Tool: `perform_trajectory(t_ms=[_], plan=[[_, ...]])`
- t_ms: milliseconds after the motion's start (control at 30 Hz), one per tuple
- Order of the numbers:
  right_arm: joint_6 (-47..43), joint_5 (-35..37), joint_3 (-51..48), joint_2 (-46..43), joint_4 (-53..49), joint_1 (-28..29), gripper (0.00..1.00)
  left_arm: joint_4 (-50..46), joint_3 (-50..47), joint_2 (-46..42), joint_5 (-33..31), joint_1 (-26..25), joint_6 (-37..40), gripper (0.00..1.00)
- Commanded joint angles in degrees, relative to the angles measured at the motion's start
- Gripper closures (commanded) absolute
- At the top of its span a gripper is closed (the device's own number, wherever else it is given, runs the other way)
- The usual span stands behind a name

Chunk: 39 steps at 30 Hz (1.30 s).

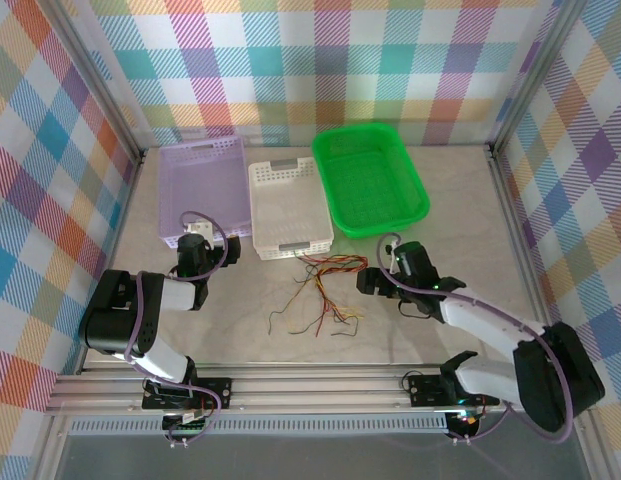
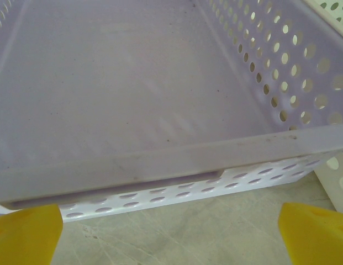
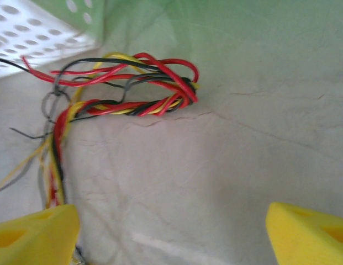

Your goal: Untangle the cables

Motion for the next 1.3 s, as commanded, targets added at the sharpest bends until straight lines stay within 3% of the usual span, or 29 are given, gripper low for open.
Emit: perform_trajectory(t_ms=[0, 167, 433, 633, 900, 1267], plan=[[-4.6, 4.2, 3.9, 4.4, 2.7, 1.6, 0.19, 0.0, 1.1, -0.5, 0.5, 0.4, 0.5, 0.0], [-8.0, 11.1, 7.4, 10.1, 4.8, 2.5, 0.28, 0.0, 1.1, -0.5, 0.5, 0.4, 0.6, 0.0], [-10.7, 11.3, 11.2, 18.4, 9.0, 2.7, 0.32, 0.1, 1.1, -0.5, 0.5, 0.4, 0.5, 0.0], [-12.7, 8.1, 11.8, 22.6, 13.6, 3.5, 0.41, 0.0, 1.1, -0.5, 0.5, 0.4, 0.6, 0.0], [-13.8, 6.1, 11.3, 24.6, 16.2, 4.6, 0.66, 0.0, 1.1, -0.5, 0.5, 0.4, 0.6, 0.0], [-14.4, 2.2, 9.1, 24.3, 18.9, 5.2, 0.89, 0.1, 1.1, -0.5, 0.5, 0.5, 0.6, 0.0]])
